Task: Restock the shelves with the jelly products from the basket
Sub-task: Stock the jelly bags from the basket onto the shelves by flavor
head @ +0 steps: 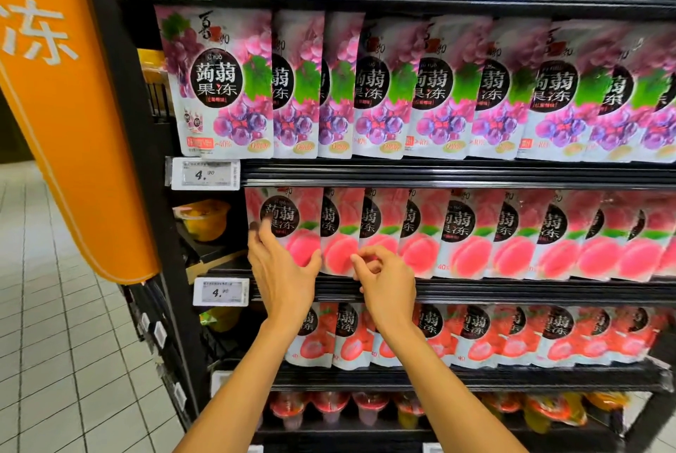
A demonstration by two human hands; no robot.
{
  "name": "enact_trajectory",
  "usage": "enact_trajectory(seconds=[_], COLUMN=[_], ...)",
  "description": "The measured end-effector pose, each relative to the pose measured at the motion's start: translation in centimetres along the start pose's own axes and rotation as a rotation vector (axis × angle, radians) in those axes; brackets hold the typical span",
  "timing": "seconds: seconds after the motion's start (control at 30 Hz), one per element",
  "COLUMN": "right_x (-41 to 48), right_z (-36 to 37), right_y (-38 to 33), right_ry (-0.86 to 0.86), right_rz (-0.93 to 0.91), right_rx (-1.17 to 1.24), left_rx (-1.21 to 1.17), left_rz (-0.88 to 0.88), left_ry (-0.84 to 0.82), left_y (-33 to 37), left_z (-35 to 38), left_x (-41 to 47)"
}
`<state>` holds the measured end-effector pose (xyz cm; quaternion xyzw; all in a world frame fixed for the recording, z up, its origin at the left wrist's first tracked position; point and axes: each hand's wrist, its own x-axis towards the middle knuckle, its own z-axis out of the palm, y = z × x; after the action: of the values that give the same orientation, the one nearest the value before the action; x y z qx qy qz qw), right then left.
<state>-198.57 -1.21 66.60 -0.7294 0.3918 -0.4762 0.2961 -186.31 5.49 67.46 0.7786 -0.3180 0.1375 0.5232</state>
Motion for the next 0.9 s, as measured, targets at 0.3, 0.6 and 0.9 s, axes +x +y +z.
enact_trajectory(seconds=[0.3,0.6,0.9], right_x=[0.3,0.5,-0.6], right_z=[0.1,-0.1,0.0], right_y=[0.1,0.4,0.5], right_ry=[-0.023,-0.02,-0.002], right_rz=[-0.043,-0.046,-0.036], right_rx=[-0.016,-0.021,0.041], left_rx=[-0.019,-0.054,-0.163], left_rz=[-0.015,-0.057,-0.042], left_ry=[-0.021,-0.014,-0.037], left_y=[0.1,0.2,0.2], left_z=[0.1,-0.2,-1.1], left_x=[0.0,0.0,-0.2])
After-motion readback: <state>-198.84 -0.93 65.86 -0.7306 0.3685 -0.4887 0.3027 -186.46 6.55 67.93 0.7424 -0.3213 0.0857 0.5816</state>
